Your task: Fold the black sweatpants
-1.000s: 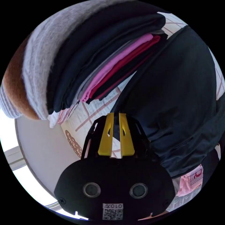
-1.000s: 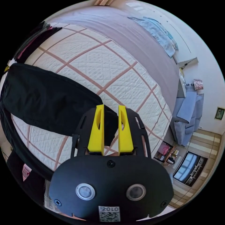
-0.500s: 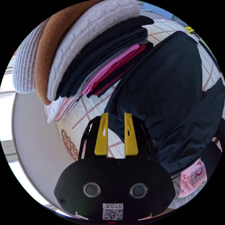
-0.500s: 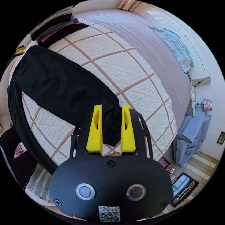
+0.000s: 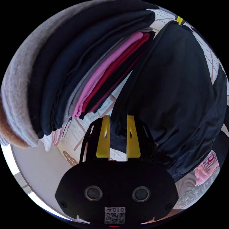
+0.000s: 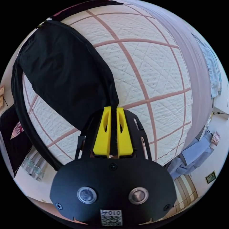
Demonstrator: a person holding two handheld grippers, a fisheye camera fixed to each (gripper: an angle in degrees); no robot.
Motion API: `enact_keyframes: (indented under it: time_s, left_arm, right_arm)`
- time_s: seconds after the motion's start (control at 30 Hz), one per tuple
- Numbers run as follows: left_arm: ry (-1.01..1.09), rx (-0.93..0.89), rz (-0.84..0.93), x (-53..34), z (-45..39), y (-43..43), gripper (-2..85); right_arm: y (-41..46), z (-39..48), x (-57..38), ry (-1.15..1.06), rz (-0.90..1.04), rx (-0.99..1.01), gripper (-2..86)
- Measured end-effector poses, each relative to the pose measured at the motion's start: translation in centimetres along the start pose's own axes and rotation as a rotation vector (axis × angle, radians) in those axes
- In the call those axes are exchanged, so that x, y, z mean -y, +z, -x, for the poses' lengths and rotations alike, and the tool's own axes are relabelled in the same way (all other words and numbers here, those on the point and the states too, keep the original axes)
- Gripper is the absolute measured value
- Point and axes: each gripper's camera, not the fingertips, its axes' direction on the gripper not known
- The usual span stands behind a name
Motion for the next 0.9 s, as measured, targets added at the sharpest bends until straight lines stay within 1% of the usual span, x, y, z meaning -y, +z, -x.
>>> enact_keyframes:
  time_s: [0.17,0.33,0.47,0.5,0.57,0.63,0.67,0.73,0.77,0.83,0.9]
  left_arm:
    - [0.016,-0.05,0.011,0.2,0.2,1.2,5.3]
    - [0.01,-0.006,0.018,-0.2,-0.3,0.2,0.8]
    - [-0.112,-0.005,-0.042,-2.5,0.6,-3.1,-0.1]
    - [-0.15,0.007,-0.072,-3.5,0.5,-4.6,-0.2]
    - [-0.194,0.029,-0.122,-5.4,-0.2,-7.1,-0.2]
    - [-0.226,0.053,-0.172,-7.9,-1.7,-9.7,-0.2]
    - [-0.245,0.062,-0.204,-9.8,-3.0,-11.2,-0.3]
    - [-0.269,0.07,-0.231,-12.7,-5.3,-13.1,-0.3]
    - [-0.28,0.071,-0.233,-14.5,-7.1,-13.9,-0.3]
    - [-0.308,0.028,-0.22,-16.8,-9.7,-14.2,-0.3]
    - [-0.276,-0.032,-0.118,-18.1,-13.6,-12.4,-0.3]
  right_arm:
    - [1.4,2.5,-3.8,0.041,-0.037,0.0,4.3]
    - [0.9,3.2,-6.5,0.124,0.0,-0.03,3.9]
    - [-2.4,4.5,-11.7,0.234,-0.086,-0.084,3.9]
    - [-4.1,5.6,-14.4,0.279,-0.132,-0.108,3.9]
    - [-6.6,8.5,-19.1,0.319,-0.203,-0.143,3.9]
    - [-9.1,14.0,-26.5,0.357,-0.269,-0.179,3.9]
    - [-9.5,15.5,-28.4,0.369,-0.278,-0.184,3.8]
    - [-9.4,22.0,-35.1,0.419,-0.285,-0.154,3.8]
    - [-9.0,23.5,-36.5,0.439,-0.28,-0.135,3.8]
    - [-5.3,29.2,-40.6,0.515,-0.209,-0.017,3.8]
    - [-0.8,33.0,-42.1,0.552,-0.118,0.076,3.8]
